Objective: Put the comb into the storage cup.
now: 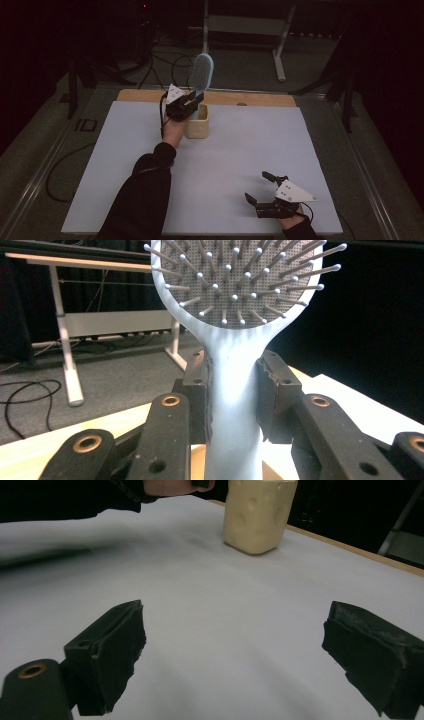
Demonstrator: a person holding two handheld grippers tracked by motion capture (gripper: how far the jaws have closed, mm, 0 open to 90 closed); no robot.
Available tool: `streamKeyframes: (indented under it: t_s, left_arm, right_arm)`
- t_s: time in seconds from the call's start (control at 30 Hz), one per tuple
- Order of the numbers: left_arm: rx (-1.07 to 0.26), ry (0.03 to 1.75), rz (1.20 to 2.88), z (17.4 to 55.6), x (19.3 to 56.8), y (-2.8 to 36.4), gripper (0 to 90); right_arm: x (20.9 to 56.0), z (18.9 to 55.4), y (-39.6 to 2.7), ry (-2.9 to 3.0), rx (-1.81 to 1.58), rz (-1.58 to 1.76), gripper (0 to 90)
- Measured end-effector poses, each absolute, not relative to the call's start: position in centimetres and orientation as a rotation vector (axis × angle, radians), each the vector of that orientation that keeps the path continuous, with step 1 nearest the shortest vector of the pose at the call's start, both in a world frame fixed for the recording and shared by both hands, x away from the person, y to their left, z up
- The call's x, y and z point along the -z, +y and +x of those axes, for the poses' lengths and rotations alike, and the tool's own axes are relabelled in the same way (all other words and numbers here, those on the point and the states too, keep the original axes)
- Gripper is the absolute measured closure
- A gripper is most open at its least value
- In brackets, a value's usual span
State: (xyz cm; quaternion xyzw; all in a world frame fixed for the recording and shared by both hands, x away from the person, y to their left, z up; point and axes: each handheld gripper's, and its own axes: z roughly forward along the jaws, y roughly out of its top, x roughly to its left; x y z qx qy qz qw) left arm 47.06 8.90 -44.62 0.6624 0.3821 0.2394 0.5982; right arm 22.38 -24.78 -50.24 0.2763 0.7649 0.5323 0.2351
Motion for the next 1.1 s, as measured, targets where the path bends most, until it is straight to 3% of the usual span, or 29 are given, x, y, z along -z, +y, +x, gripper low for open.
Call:
streamKeyframes:
  t_s: [0.93,1.0,1.1]
  left_arm:
    - [-0.622,0.885,1.557,45.3,46.9,9.1,68.2]
    - [-0.6,0.883,1.58,45.3,46.9,9.1,58.2]
    - [-0.531,0.854,1.603,45.4,47.0,9.3,30.8]
  right_arm:
    - [50.3,22.4,-24.6,2.105,-1.454,0.756,9.3]
    - [50.3,22.4,-24.6,2.108,-1.453,0.756,9.3]
    - [50.3,22.4,-24.6,2.109,-1.452,0.76,9.3]
